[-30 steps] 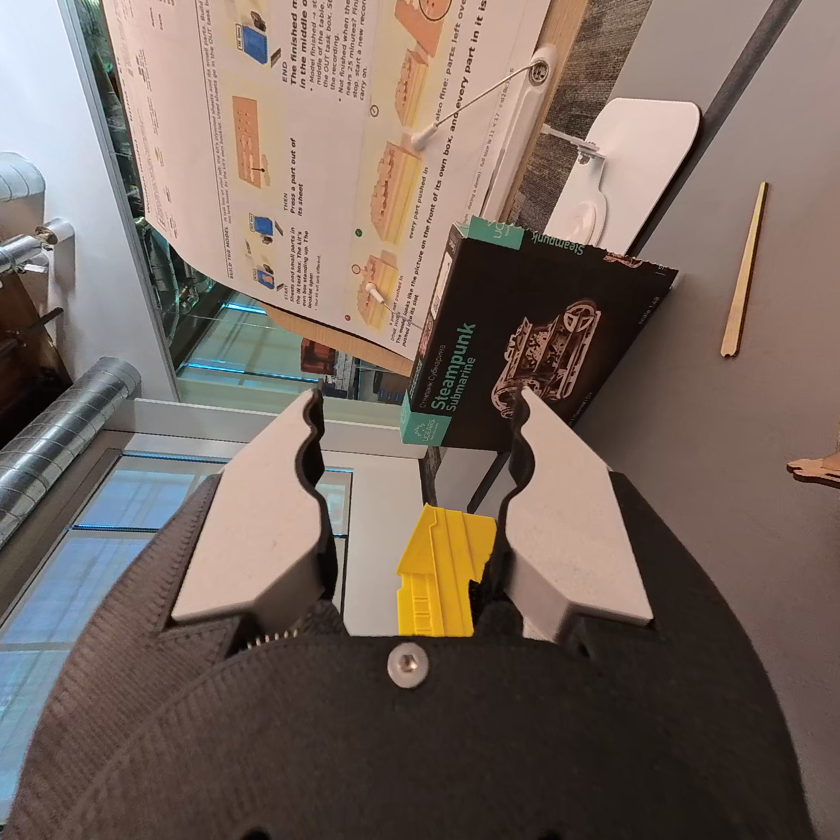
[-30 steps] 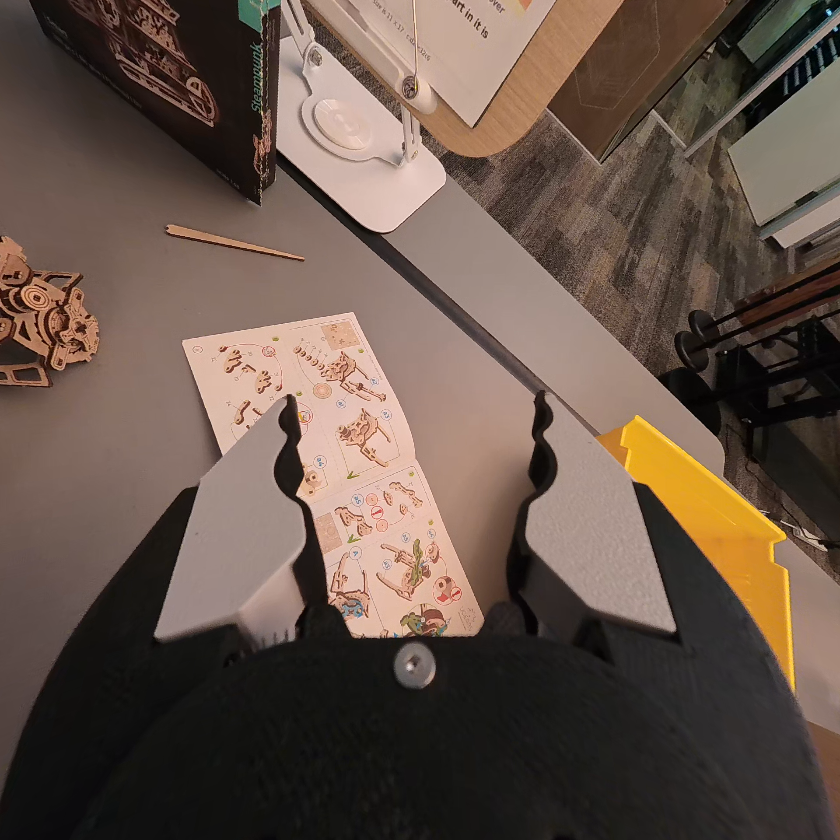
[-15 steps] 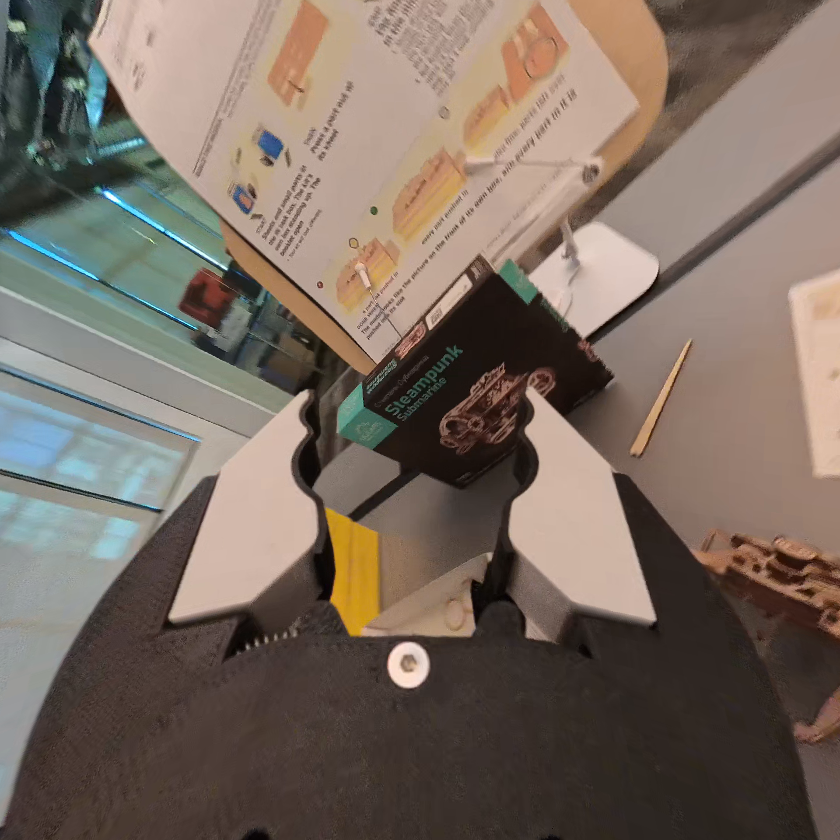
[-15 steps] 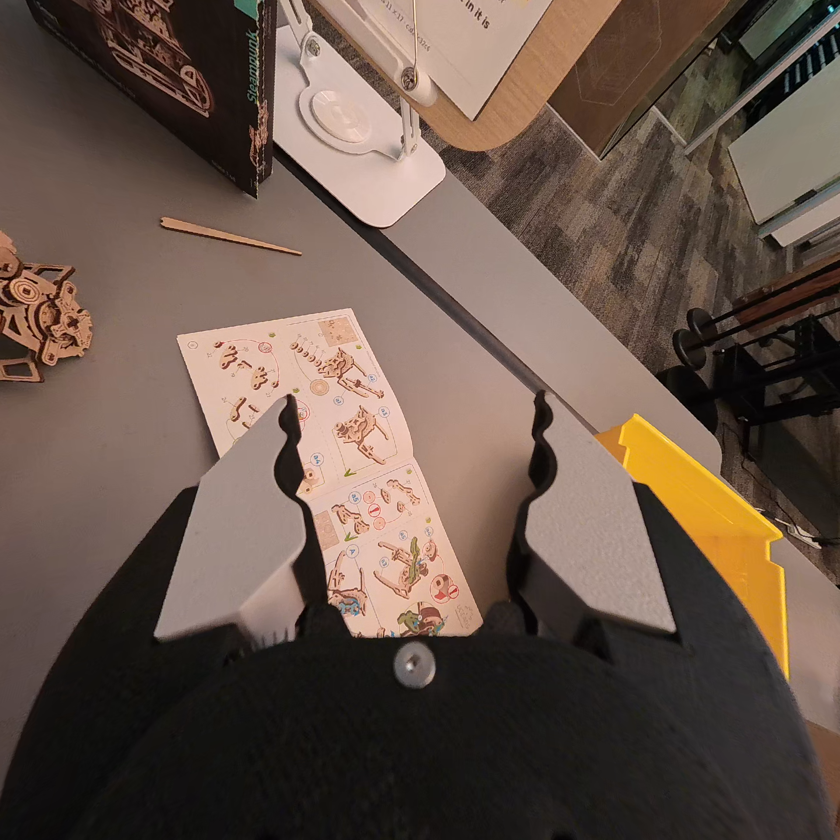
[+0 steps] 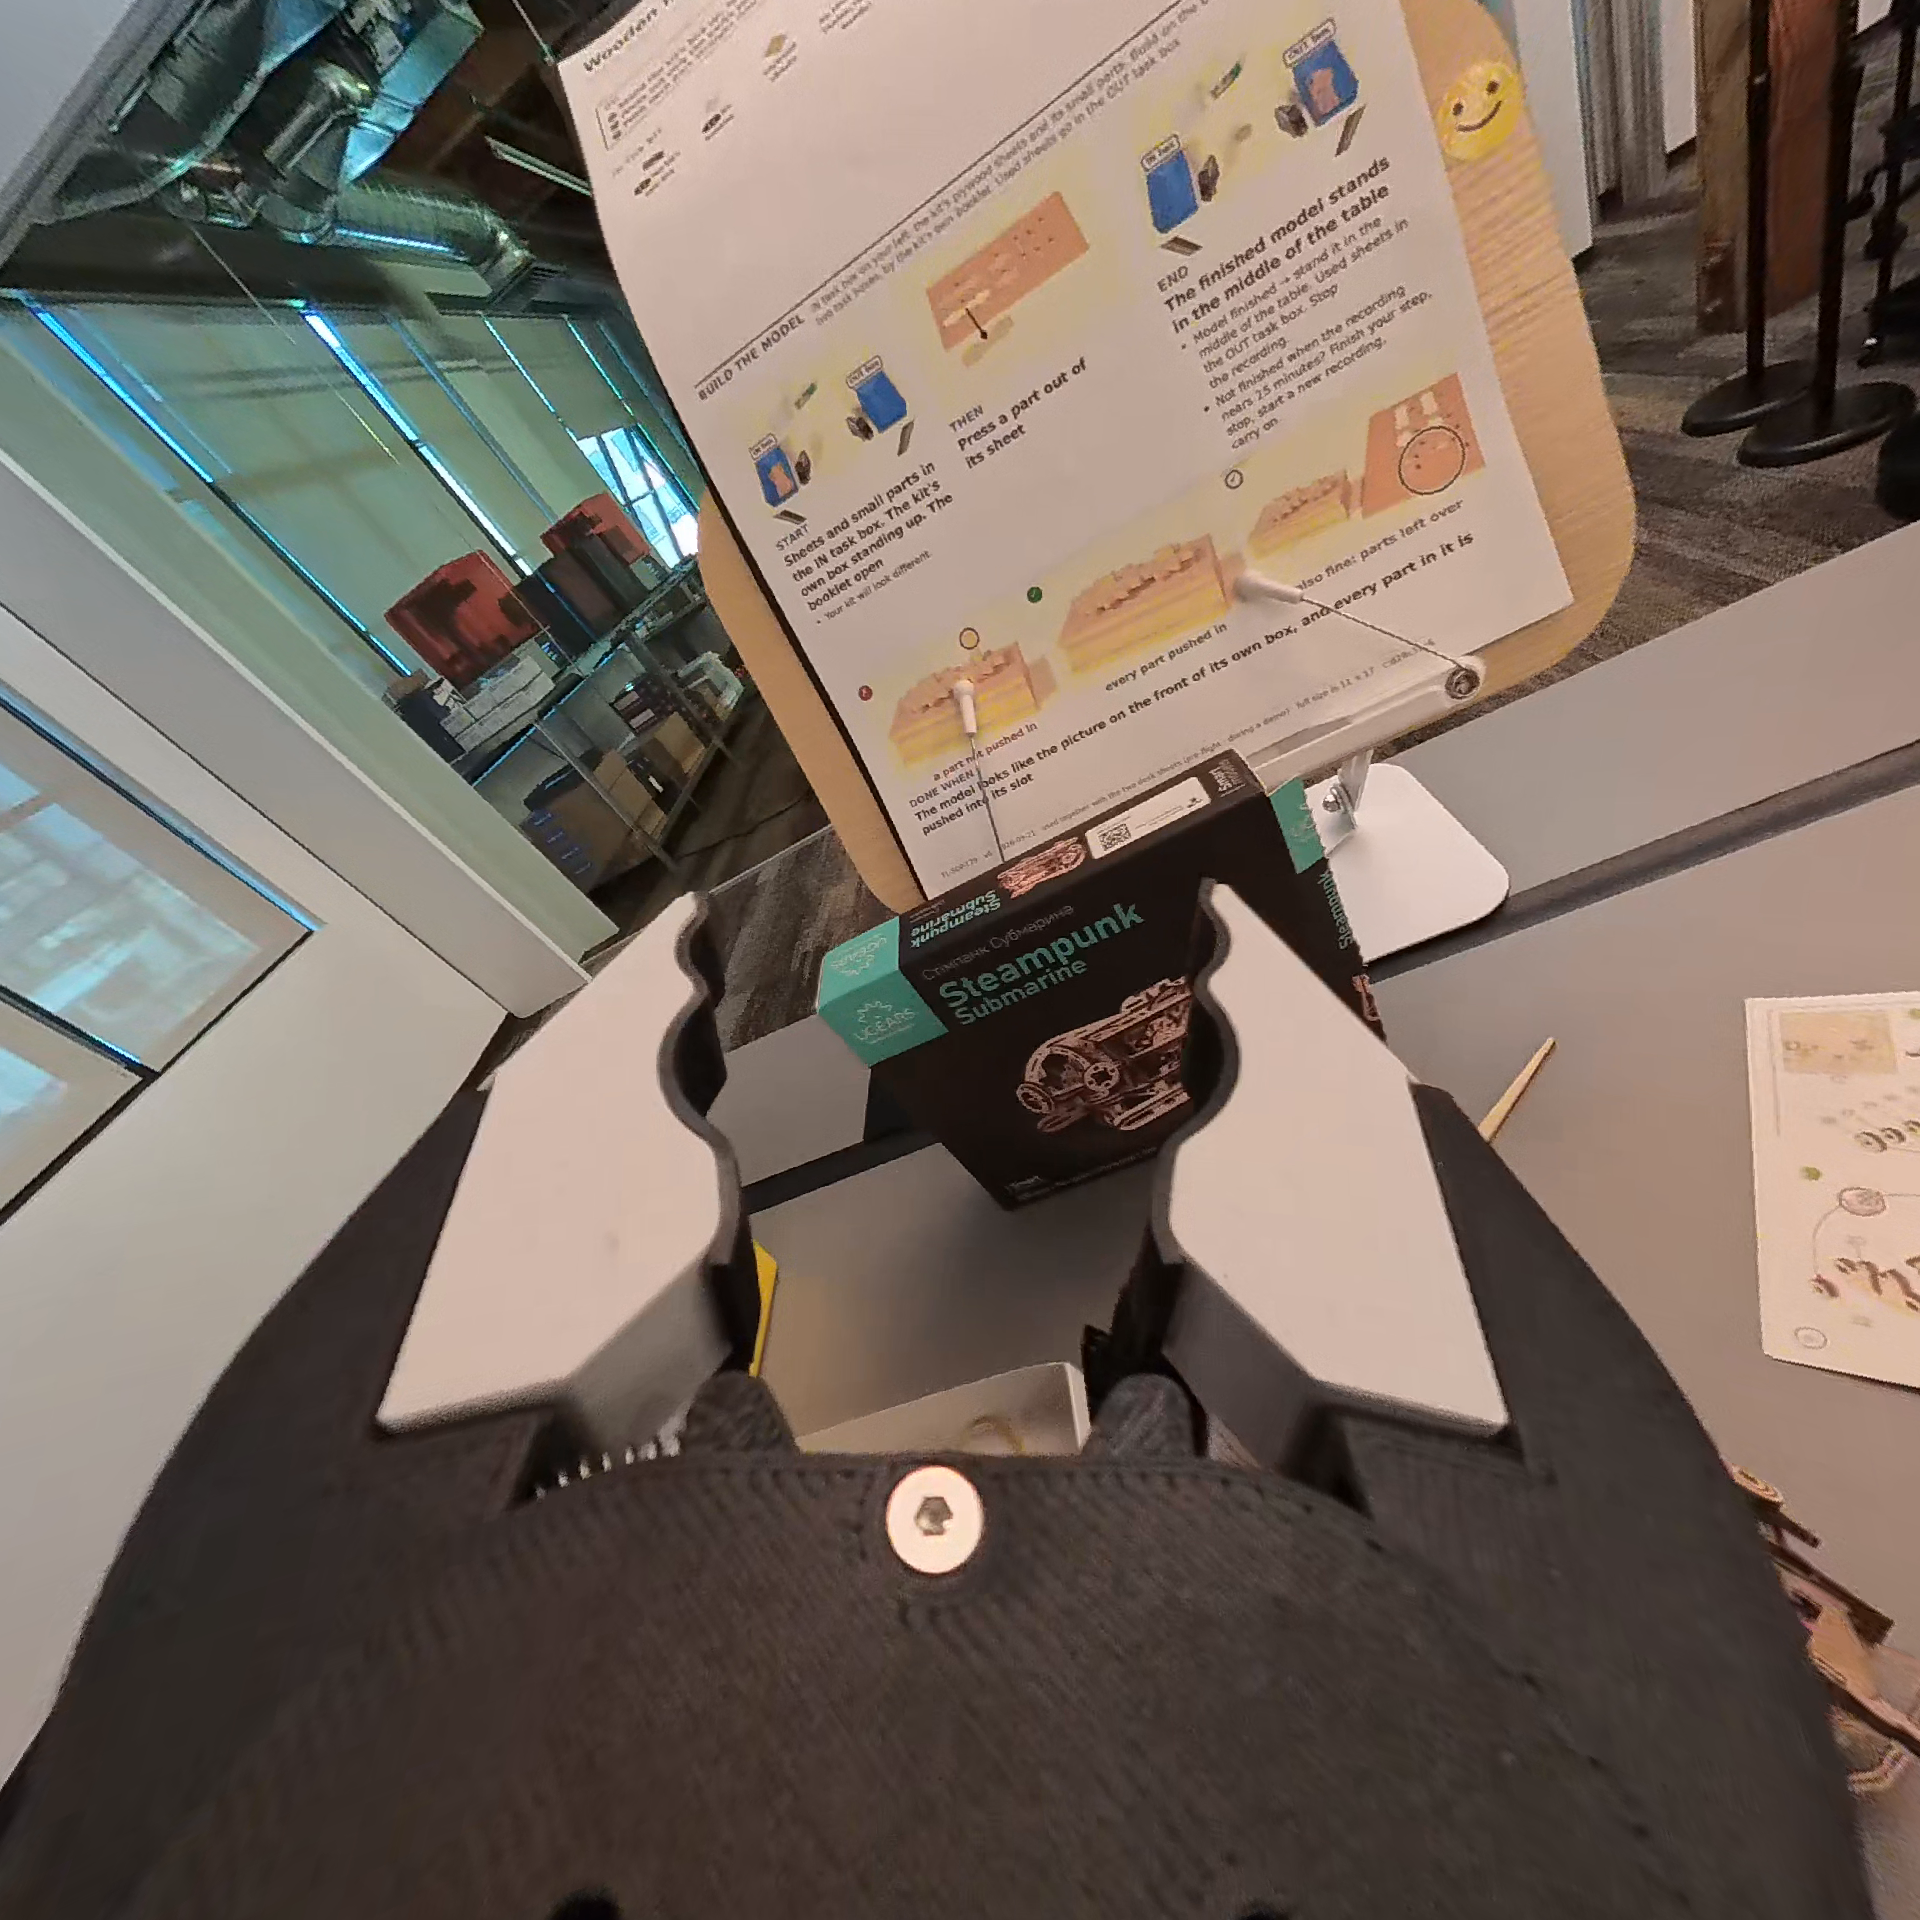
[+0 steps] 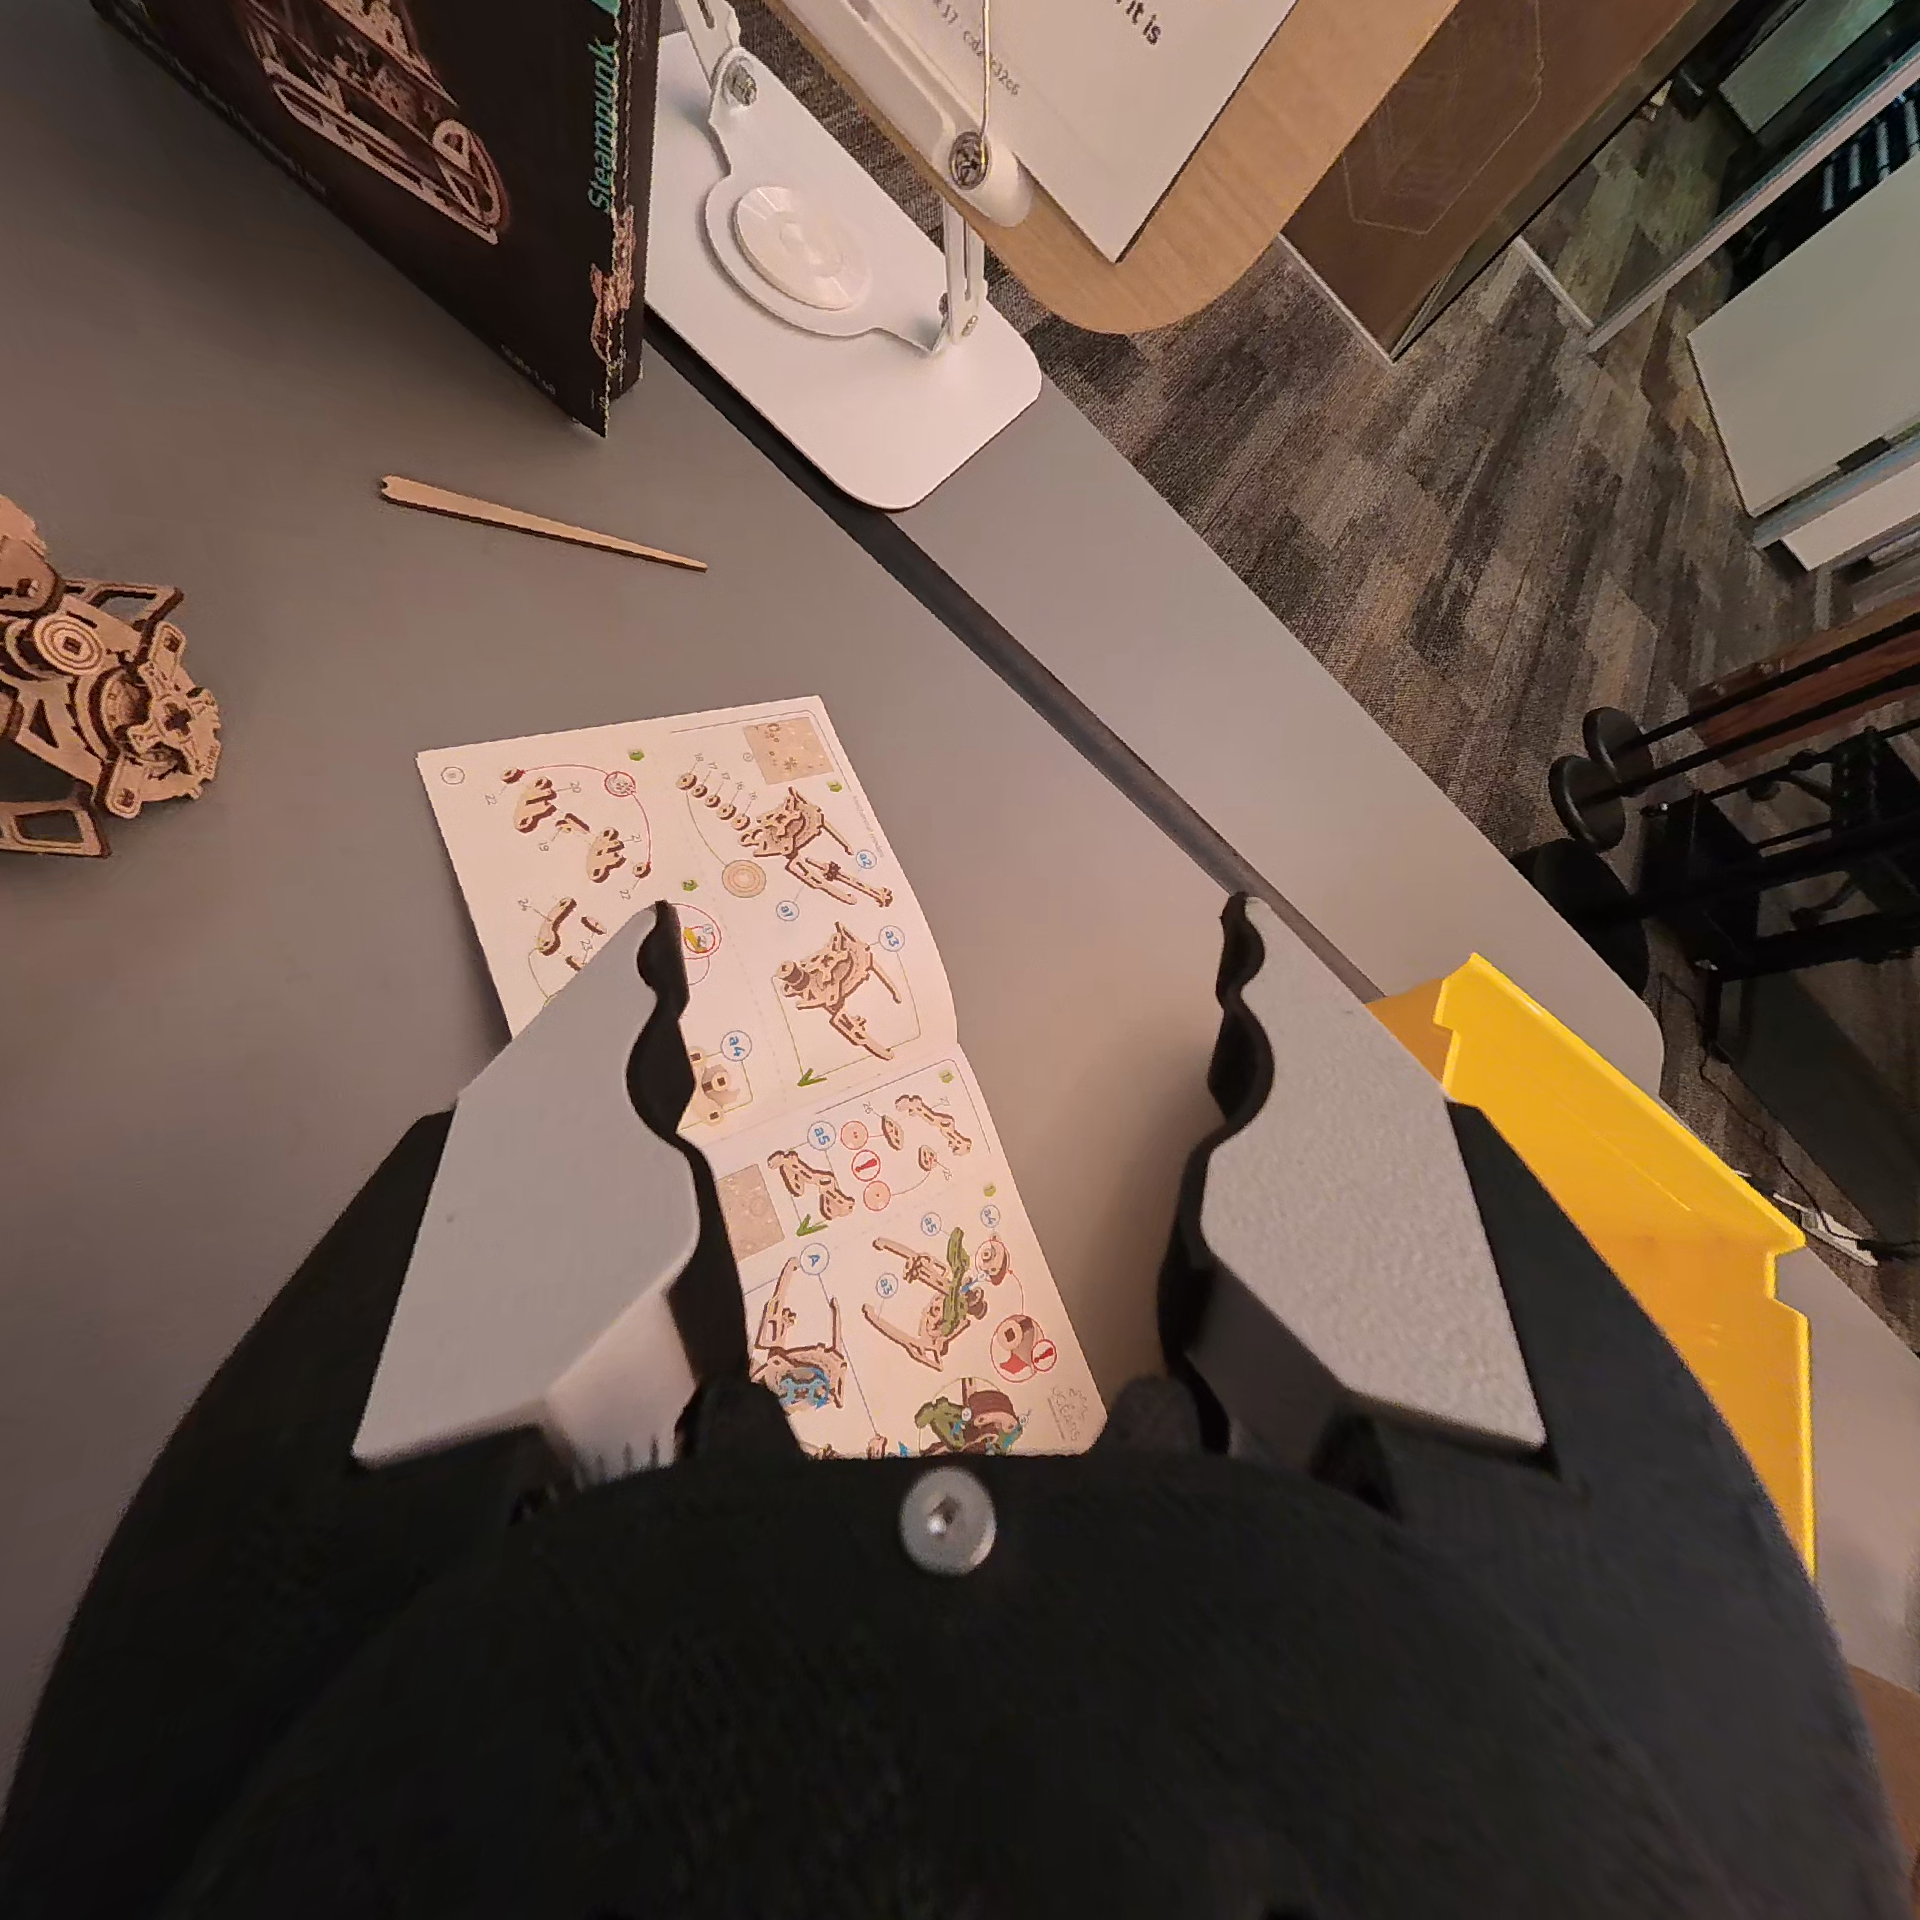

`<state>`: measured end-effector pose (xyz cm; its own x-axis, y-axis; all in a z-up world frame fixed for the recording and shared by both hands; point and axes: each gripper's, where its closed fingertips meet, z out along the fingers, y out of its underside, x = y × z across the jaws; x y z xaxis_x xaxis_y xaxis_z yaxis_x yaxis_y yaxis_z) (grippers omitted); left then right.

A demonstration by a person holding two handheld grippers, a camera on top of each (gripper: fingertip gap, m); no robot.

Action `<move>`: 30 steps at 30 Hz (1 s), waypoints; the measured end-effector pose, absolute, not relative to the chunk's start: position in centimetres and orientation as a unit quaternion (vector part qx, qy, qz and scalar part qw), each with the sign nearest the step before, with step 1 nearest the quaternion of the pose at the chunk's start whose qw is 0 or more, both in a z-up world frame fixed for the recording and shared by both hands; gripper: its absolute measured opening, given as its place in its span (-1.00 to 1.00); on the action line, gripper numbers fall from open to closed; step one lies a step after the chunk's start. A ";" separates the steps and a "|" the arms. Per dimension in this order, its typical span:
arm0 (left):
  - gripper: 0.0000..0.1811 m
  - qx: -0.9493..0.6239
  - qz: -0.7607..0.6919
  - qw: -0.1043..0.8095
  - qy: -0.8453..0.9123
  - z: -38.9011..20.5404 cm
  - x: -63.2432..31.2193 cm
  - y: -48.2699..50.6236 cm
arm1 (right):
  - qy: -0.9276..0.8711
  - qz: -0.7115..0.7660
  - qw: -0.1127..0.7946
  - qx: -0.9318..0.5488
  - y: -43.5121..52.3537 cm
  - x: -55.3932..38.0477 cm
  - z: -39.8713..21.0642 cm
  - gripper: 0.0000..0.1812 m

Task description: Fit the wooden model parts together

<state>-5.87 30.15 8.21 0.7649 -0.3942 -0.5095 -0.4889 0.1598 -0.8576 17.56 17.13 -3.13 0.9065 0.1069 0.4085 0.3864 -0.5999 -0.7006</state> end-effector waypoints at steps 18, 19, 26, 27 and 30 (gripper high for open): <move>-0.03 -0.651 0.041 0.677 0.340 8.2 -6.3 30.5 | -0.144 -0.165 0.422 -0.880 17.1 17.4 -3.2 0.13; -0.03 -0.652 0.041 0.677 0.340 8.2 -6.3 30.5 | -0.144 -0.165 0.422 -0.880 17.1 17.4 -3.2 0.13; -0.04 -0.653 0.042 0.675 0.340 8.2 -6.4 30.5 | -0.144 -0.165 0.422 -0.880 17.1 17.4 -3.3 0.13; -0.04 -0.653 0.042 0.675 0.341 8.1 -6.5 30.6 | -0.144 -0.165 0.422 -0.880 17.1 17.4 -3.3 0.13; -0.04 -0.654 0.043 0.674 0.341 8.1 -6.5 30.6 | -0.144 -0.166 0.421 -0.880 17.1 17.4 -3.3 0.13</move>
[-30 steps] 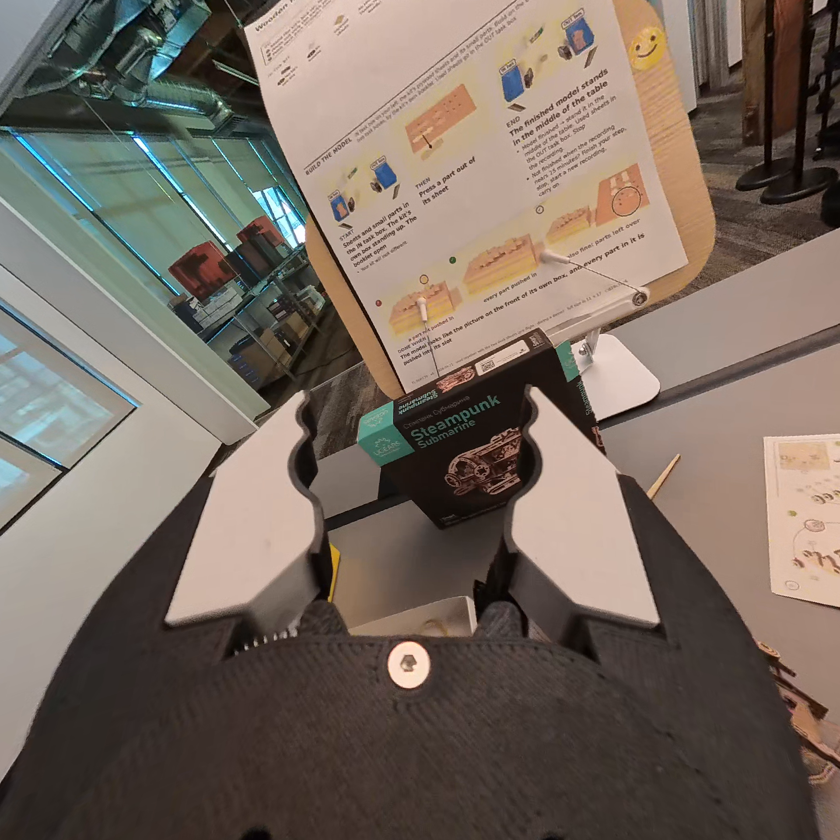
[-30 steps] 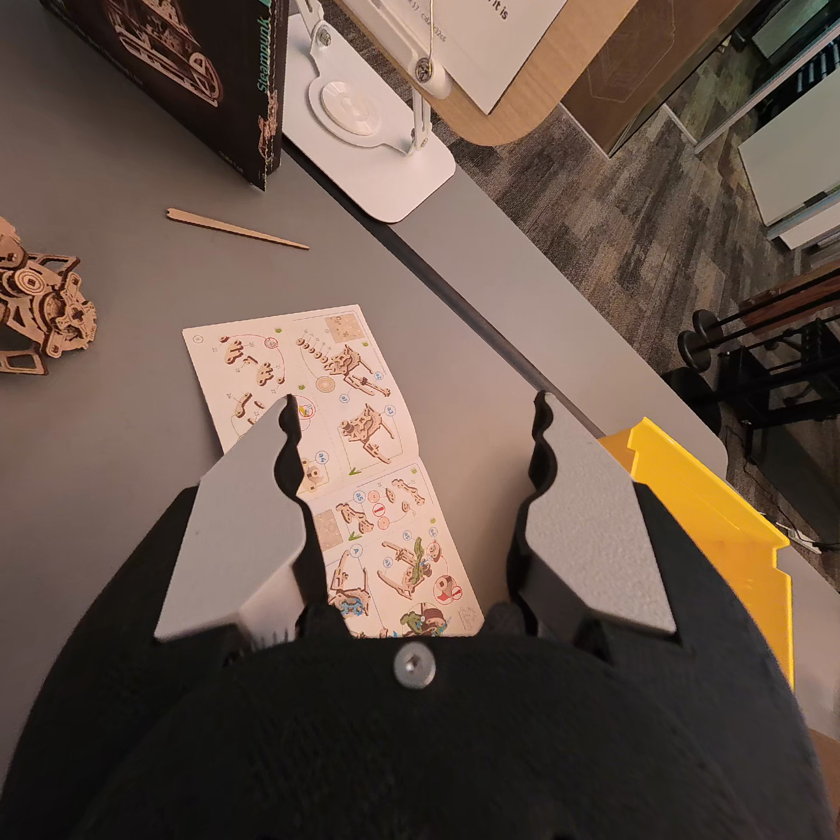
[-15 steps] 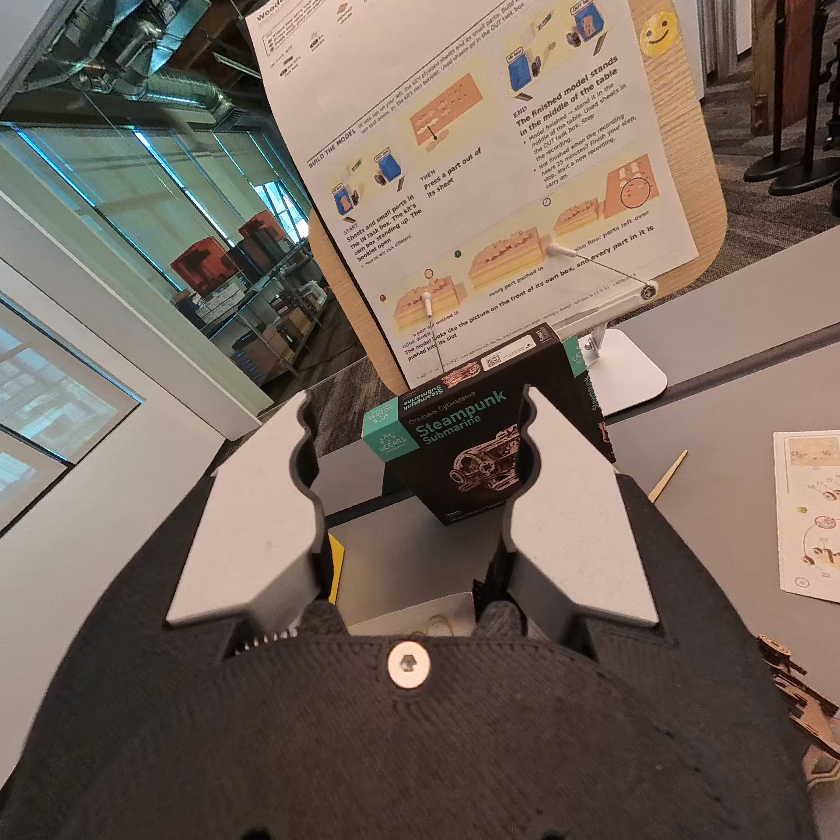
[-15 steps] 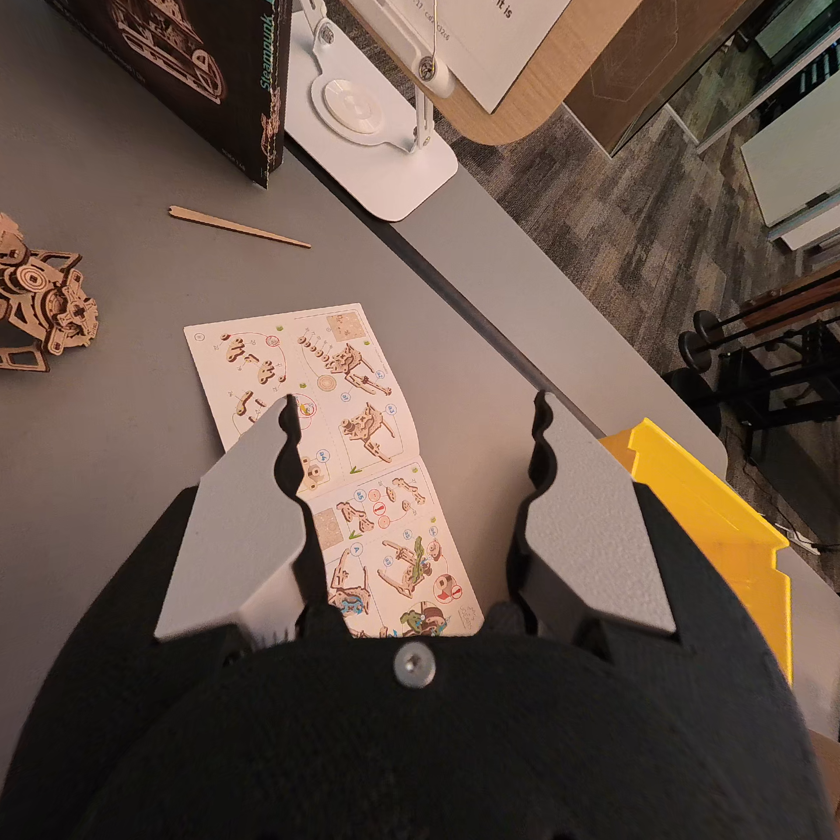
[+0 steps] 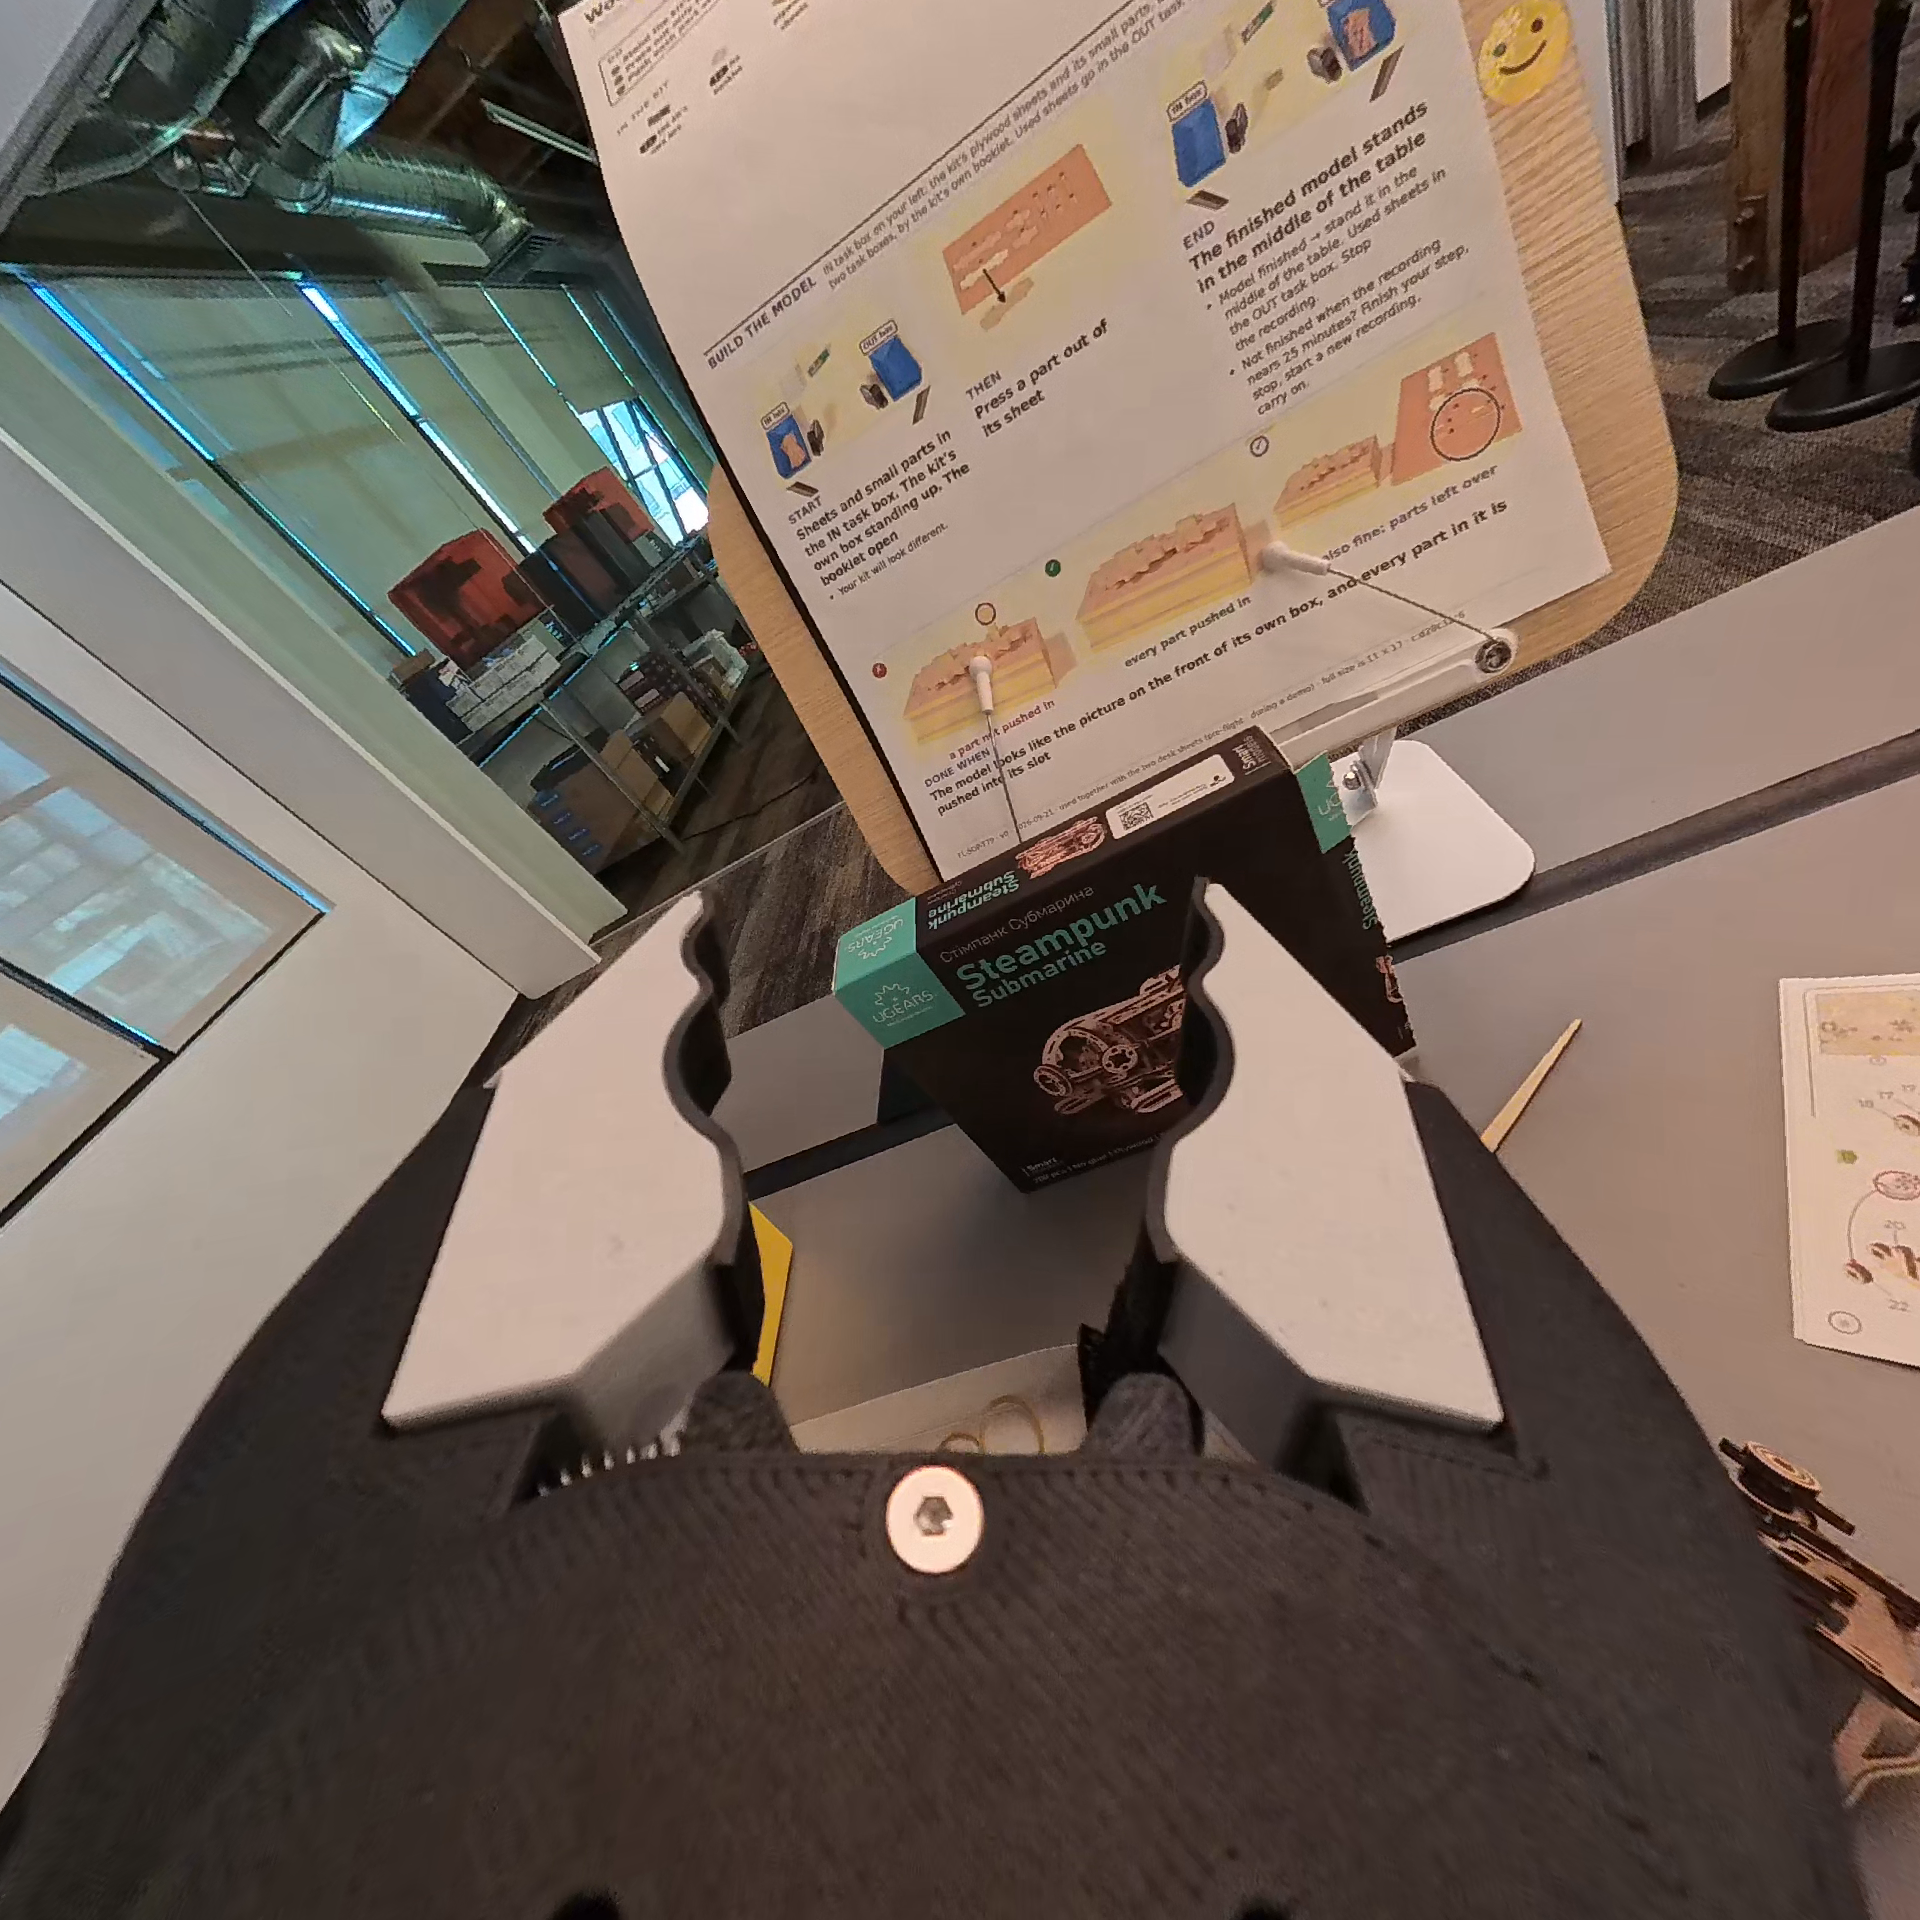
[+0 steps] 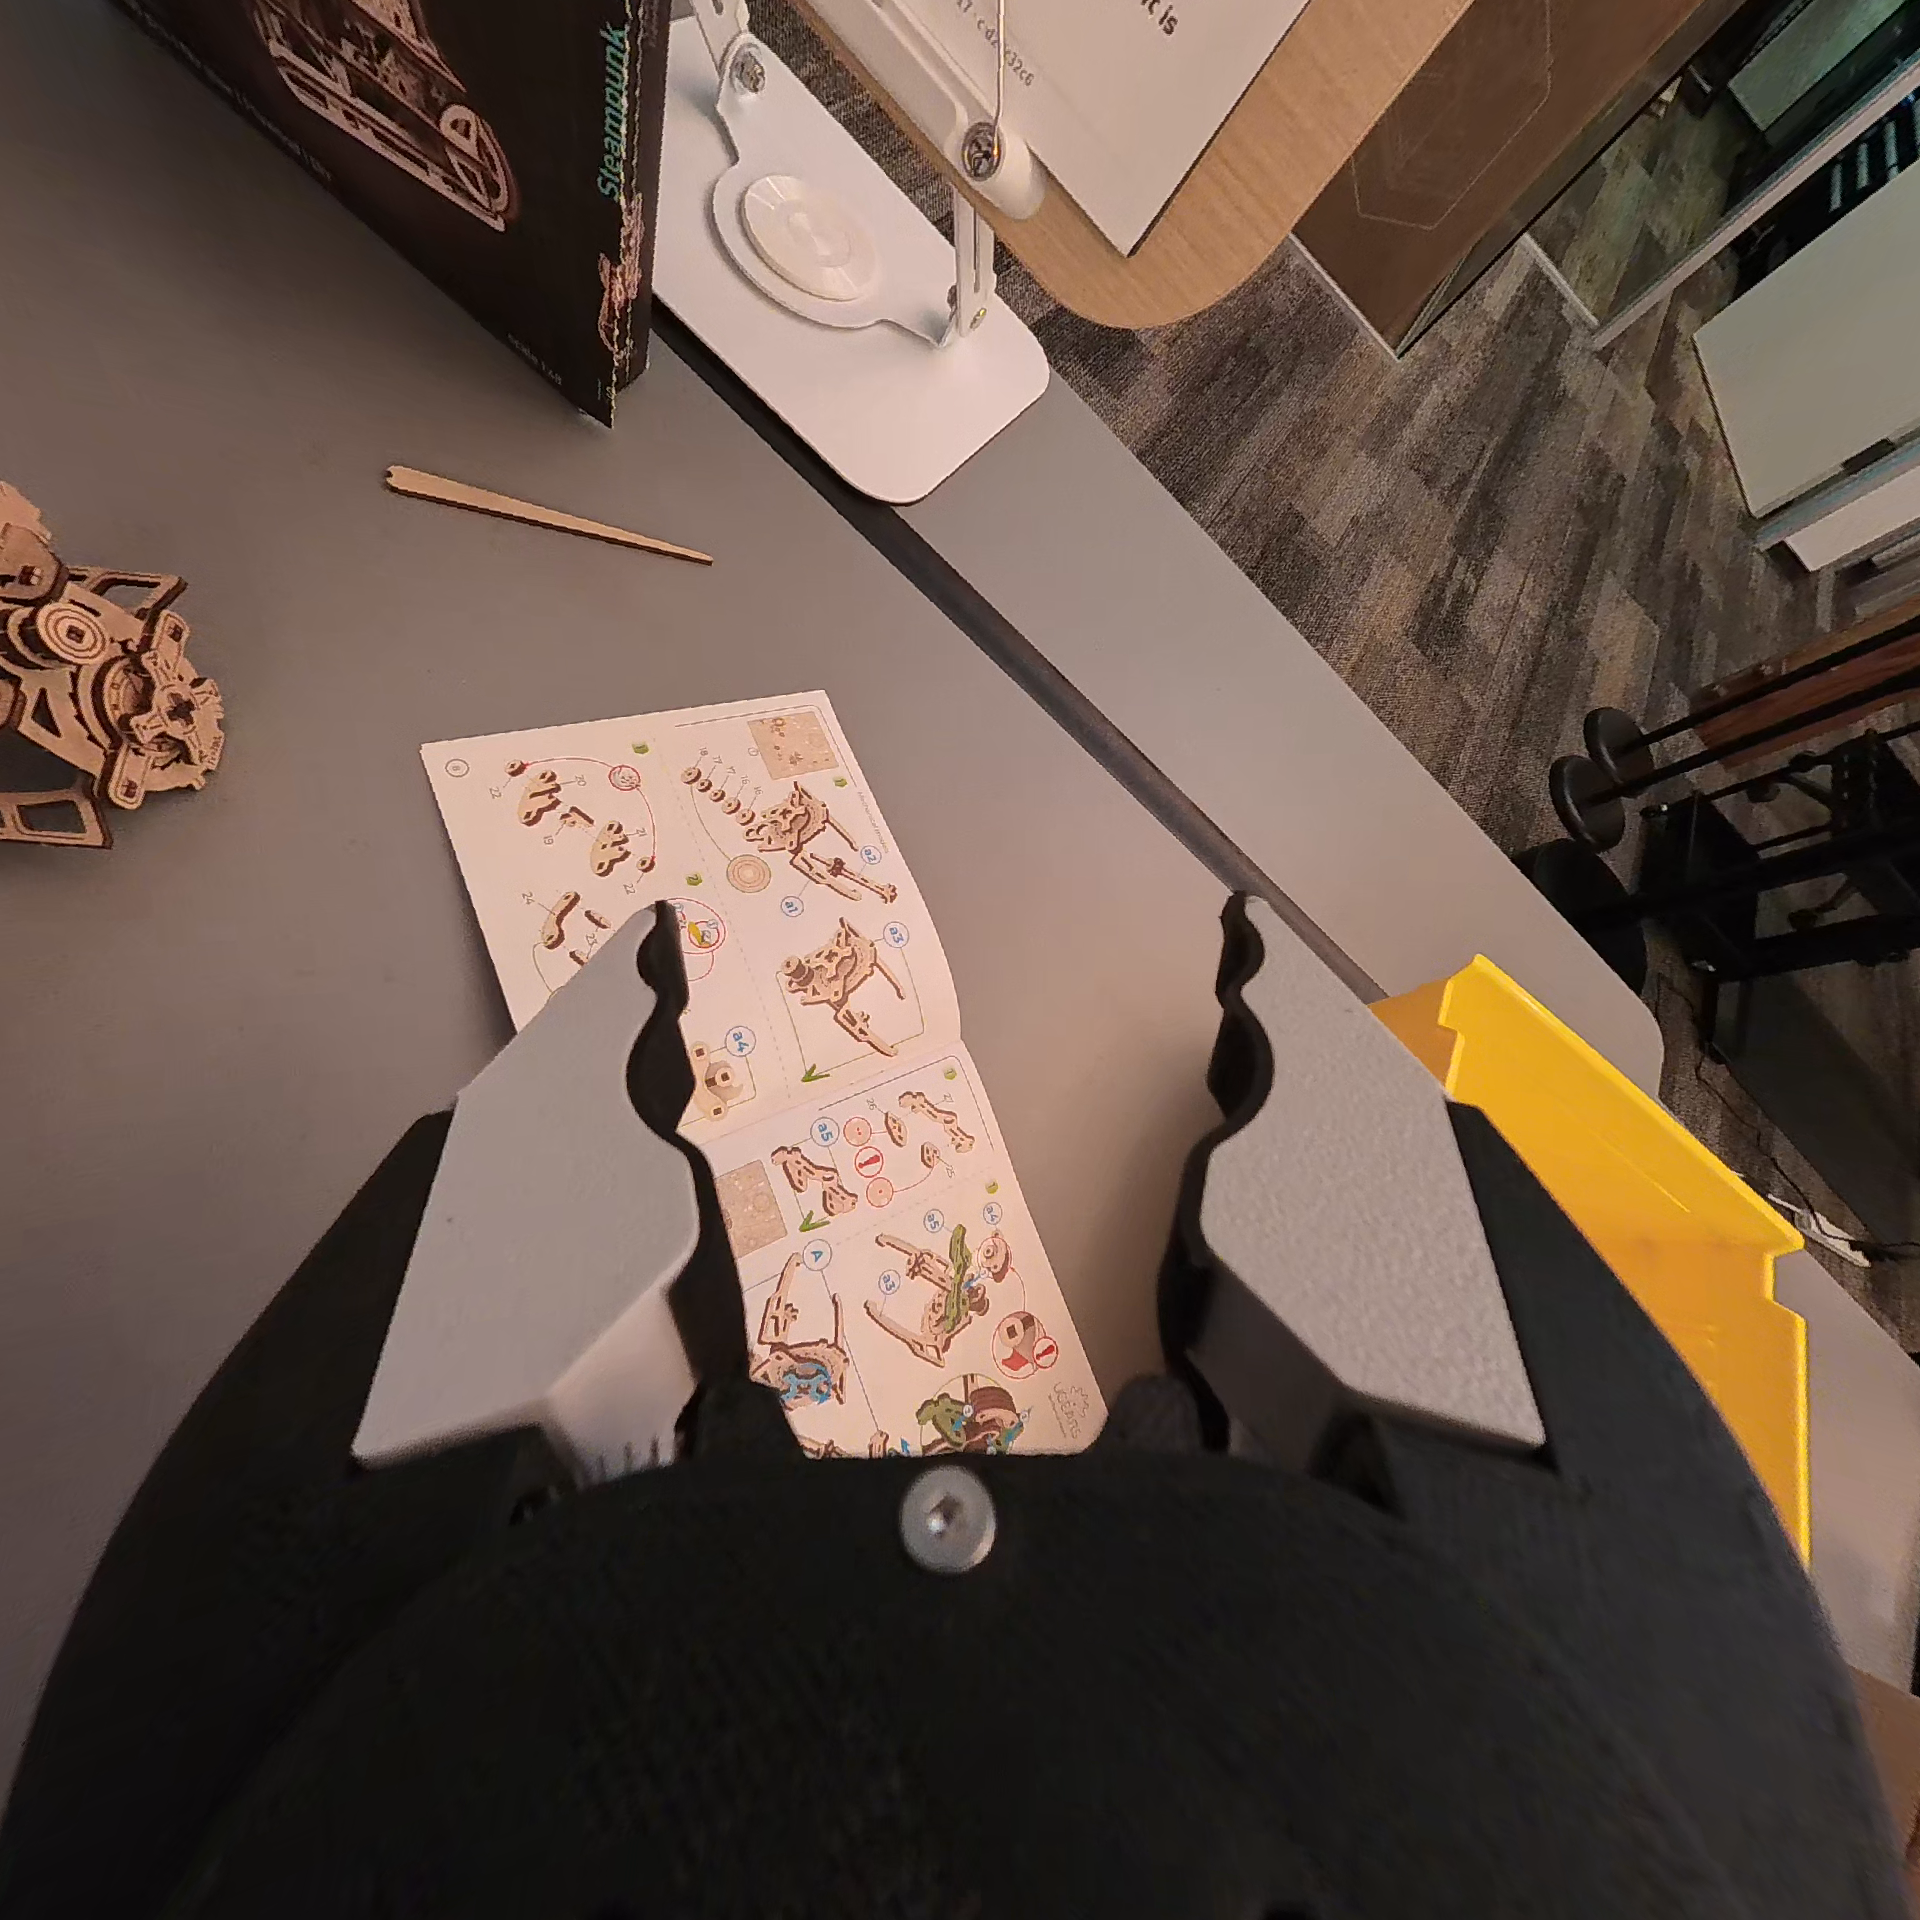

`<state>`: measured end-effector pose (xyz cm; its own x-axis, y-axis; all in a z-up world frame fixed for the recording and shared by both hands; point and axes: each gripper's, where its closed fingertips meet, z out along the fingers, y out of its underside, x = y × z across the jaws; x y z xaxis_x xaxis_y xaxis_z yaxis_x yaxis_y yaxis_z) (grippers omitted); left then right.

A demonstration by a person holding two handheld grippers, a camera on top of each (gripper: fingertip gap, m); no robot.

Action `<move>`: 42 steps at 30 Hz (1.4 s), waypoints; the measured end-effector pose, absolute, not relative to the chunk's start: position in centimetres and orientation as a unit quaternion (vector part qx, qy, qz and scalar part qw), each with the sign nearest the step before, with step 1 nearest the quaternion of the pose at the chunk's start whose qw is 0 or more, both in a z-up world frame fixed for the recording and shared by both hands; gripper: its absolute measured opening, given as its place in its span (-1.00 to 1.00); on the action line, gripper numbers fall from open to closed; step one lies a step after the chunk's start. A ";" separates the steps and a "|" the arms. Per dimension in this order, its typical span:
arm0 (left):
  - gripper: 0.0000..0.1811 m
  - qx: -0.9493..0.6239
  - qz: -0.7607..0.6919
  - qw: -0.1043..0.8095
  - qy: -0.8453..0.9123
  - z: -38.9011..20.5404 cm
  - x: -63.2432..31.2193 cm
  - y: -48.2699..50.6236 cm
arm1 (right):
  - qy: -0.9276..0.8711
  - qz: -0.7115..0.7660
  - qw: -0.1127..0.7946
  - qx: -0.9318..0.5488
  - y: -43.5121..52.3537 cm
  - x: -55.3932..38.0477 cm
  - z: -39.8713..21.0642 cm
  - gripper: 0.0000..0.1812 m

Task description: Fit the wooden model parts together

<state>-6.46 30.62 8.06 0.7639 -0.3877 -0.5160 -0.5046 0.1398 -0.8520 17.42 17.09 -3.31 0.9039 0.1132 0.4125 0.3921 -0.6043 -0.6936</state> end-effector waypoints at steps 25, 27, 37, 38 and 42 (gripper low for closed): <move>-0.05 -0.648 0.022 0.693 0.314 11.4 -9.3 29.5 | -0.016 -0.337 0.519 -0.785 14.1 24.0 5.9 0.20; -0.05 -0.645 0.023 0.695 0.317 11.5 -9.2 29.3 | -0.017 -0.338 0.519 -0.785 14.1 24.0 5.9 0.20; -0.06 -0.646 0.017 0.695 0.314 11.8 -9.5 29.2 | -0.016 -0.343 0.516 -0.784 14.0 24.3 5.9 0.19; -0.06 -0.646 0.016 0.695 0.314 11.8 -9.5 29.2 | -0.015 -0.343 0.516 -0.785 14.0 24.4 5.9 0.19; -0.06 -0.645 0.015 0.695 0.318 11.8 -9.4 29.0 | -0.015 -0.343 0.515 -0.786 14.0 24.5 5.8 0.19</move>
